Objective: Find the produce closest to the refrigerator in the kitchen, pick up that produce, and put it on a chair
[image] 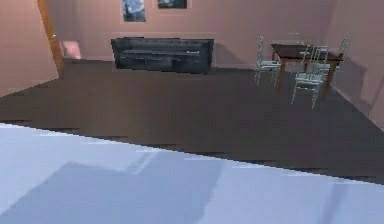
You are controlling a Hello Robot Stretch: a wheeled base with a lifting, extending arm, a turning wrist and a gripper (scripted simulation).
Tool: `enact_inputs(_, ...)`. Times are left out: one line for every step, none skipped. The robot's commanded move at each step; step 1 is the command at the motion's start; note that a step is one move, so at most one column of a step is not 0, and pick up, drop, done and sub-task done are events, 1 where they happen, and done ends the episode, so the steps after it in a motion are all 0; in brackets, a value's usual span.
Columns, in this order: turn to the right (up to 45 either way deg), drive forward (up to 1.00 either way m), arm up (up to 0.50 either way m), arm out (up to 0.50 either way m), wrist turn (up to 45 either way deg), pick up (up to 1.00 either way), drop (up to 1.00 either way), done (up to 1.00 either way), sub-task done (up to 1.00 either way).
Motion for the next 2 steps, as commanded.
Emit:
enact_inputs(-18.0, 0.0, 0.0, 0.0, 0.0, 0.0, 0.0, 0.0, 0.0)
enact_inputs(15.0, 0.0, 0.0, 0.0, 0.0, 0.0, 0.0, 0.0, 0.0)
